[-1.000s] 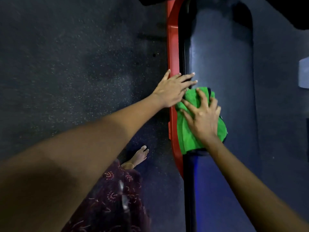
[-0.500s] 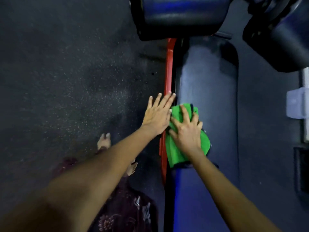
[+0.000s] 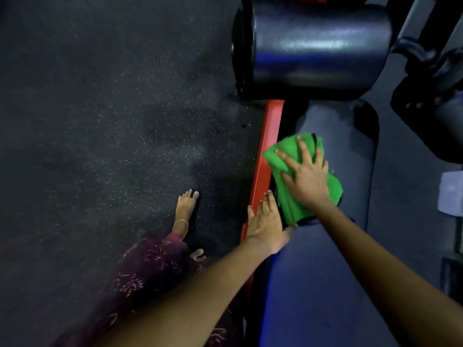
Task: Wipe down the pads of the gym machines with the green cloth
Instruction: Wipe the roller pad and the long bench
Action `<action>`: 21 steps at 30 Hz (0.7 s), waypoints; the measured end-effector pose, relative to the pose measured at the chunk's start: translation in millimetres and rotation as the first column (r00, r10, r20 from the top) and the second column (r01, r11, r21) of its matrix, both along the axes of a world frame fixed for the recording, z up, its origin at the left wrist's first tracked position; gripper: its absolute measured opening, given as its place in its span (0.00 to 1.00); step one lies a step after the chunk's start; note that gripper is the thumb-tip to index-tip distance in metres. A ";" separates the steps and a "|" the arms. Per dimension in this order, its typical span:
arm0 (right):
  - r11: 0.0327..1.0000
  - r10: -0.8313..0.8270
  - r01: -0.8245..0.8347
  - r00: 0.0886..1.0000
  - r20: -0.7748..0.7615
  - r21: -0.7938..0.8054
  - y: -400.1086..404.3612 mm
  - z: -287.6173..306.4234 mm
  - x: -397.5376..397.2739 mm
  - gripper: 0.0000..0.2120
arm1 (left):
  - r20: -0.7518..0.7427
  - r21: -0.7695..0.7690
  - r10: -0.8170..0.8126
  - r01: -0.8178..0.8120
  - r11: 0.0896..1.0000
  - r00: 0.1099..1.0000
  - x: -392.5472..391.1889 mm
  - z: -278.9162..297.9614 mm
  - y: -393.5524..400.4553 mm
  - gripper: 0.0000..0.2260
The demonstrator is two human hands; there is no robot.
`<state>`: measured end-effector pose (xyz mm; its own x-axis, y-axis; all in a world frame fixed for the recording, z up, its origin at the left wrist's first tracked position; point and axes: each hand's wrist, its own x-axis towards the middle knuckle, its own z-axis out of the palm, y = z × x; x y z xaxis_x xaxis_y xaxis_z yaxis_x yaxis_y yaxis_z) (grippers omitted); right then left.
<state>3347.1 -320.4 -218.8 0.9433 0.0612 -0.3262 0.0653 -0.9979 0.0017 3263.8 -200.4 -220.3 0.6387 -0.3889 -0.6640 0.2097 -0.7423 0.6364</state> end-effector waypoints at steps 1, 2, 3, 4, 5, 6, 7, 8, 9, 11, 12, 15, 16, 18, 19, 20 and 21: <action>1.000 -0.028 0.028 1.000 0.007 0.003 2.2 -0.7 20.3 0.24 | 0.006 0.004 -0.014 0.014 1.000 1.000 7.9 -0.9 -1.2 0.46; 0.998 -0.057 0.057 0.998 0.000 0.001 5.8 -3.2 36.8 0.23 | 0.012 0.013 -0.032 0.031 0.999 0.999 17.2 -2.9 -1.9 0.48; 0.997 -0.083 0.083 0.997 -0.004 -0.004 7.7 -3.9 44.5 0.23 | 0.031 0.033 -0.058 0.057 0.998 0.998 24.8 -2.0 -2.9 0.50; 0.996 -0.094 0.094 0.996 -0.008 -0.012 9.2 -4.2 44.8 0.24 | 0.057 0.059 -0.086 0.082 0.995 0.995 31.3 -1.6 -3.3 0.51; 0.996 -0.083 0.083 0.996 -0.017 -0.023 7.9 -4.1 41.2 0.26 | 0.066 0.085 -0.114 0.108 0.991 0.991 39.0 -1.4 -5.4 0.52; 0.998 -0.052 0.051 0.998 -0.022 -0.033 7.3 -4.0 32.4 0.28 | 0.072 0.117 -0.147 0.138 0.984 0.987 43.5 -2.1 -6.4 0.54; 0.999 -0.016 0.015 1.000 -0.027 -0.042 4.9 -4.6 25.0 0.29 | 0.067 0.144 -0.173 0.162 0.976 0.983 47.7 -3.1 -8.0 0.55; 0.999 0.007 -0.008 0.999 -0.034 -0.041 2.6 -5.2 19.2 0.29 | 0.054 0.160 -0.193 0.182 0.970 0.980 48.7 -4.4 -8.1 0.56; 0.999 0.025 -0.026 0.999 -0.043 -0.036 -0.2 -4.9 20.4 0.28 | 0.032 0.162 -0.191 0.184 0.970 0.981 48.6 -5.3 -8.0 0.57; 0.999 0.037 -0.039 0.998 -0.055 -0.030 -3.8 -5.4 41.1 0.26 | -0.013 0.155 -0.188 0.188 0.970 0.982 48.1 -8.8 -8.1 0.58; 0.999 0.022 -0.024 0.998 -0.056 -0.038 -3.8 -7.2 55.7 0.25 | -0.020 0.170 -0.209 0.210 0.963 0.978 48.8 -11.0 -8.1 0.57; 0.996 -0.054 0.051 0.998 -0.036 -0.074 -3.0 -9.2 96.5 0.26 | -0.020 0.235 -0.303 0.299 0.925 0.953 51.0 -13.1 -10.5 0.55; 0.994 -0.074 0.070 0.996 -0.040 -0.083 -3.1 -9.0 107.0 0.25 | -0.027 0.241 -0.311 0.308 0.920 0.950 51.5 -12.6 -12.2 0.55; 0.992 -0.087 0.081 0.995 -0.053 -0.097 -0.7 -7.6 114.8 0.25 | -0.047 0.210 -0.262 0.265 0.941 0.964 51.7 -12.1 -14.2 0.56; 0.992 -0.088 0.082 0.994 -0.062 -0.095 1.2 -5.5 112.5 0.25 | -0.054 0.174 -0.213 0.220 0.960 0.975 53.8 -12.0 -13.9 0.57; 0.994 -0.080 0.074 0.995 -0.066 -0.086 2.2 -3.9 105.8 0.26 | -0.052 0.131 -0.158 0.164 0.978 0.986 57.5 -12.5 -13.0 0.56; 0.996 -0.055 0.051 0.997 -0.060 -0.072 2.2 -2.7 96.7 0.26 | -0.039 0.095 -0.107 0.110 0.989 0.994 63.0 -12.5 -11.9 0.55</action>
<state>3443.8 -318.3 -221.6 0.9224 -0.0133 -0.3860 0.0147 -0.9975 0.0693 3326.9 -212.3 -232.8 0.5728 -0.3878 -0.7222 0.1447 -0.8193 0.5547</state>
